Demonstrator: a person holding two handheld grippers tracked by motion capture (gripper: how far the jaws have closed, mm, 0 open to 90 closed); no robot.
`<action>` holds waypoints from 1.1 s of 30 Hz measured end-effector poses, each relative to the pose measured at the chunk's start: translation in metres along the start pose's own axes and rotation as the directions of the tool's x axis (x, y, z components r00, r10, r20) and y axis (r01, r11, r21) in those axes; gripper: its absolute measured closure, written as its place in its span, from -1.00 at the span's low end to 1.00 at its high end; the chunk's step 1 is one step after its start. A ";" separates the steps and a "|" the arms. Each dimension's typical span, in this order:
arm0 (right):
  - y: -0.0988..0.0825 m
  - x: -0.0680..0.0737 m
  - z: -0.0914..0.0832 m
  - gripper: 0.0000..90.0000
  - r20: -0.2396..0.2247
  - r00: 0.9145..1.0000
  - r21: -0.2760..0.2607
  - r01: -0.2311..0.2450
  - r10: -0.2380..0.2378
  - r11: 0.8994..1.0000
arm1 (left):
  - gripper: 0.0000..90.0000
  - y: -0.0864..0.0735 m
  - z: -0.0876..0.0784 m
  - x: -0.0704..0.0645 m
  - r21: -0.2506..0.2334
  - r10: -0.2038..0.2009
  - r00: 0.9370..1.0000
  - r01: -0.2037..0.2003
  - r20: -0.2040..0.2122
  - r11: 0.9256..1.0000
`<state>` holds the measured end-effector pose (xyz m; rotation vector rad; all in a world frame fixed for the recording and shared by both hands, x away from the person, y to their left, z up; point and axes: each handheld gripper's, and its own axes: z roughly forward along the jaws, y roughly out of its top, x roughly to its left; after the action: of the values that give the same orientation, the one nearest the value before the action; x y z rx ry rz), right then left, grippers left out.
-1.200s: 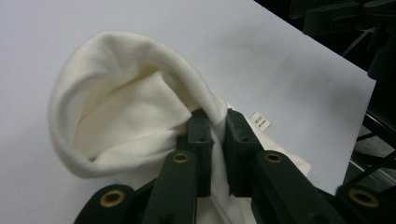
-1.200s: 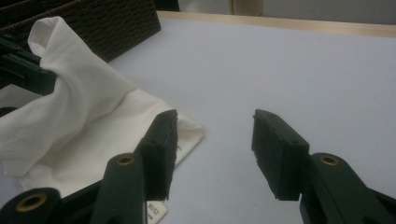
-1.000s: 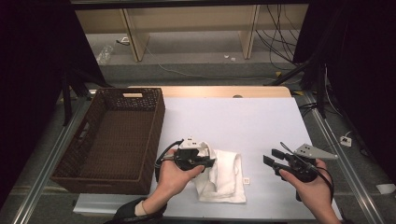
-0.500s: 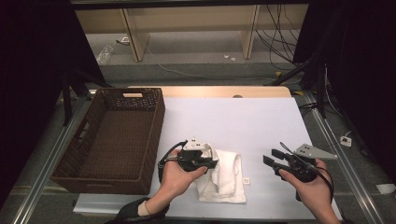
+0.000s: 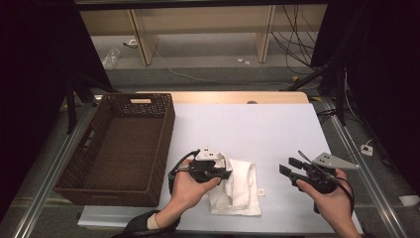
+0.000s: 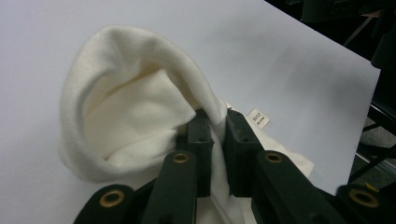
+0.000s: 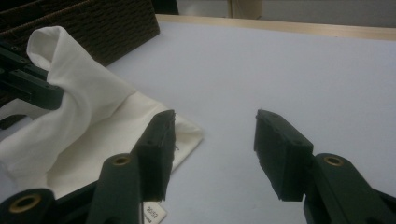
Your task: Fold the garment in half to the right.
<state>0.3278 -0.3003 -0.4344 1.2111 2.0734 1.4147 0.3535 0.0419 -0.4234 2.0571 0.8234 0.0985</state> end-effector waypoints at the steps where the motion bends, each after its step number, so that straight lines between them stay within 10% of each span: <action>1: 0.000 0.000 0.000 0.06 -0.002 1.000 0.000 -0.002 0.002 1.000 | 0.82 0.000 0.000 0.000 0.000 0.000 1.000 0.000 0.000 1.000; 33: -0.001 0.000 0.004 -0.04 -0.005 1.000 0.004 0.007 -0.007 1.000 | 0.80 -0.001 0.009 -0.004 0.007 0.023 1.000 -0.024 0.005 1.000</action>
<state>0.3296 -0.2981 -0.4368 1.2018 2.0831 1.4125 0.3531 0.0332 -0.4292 2.0734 0.7977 0.1032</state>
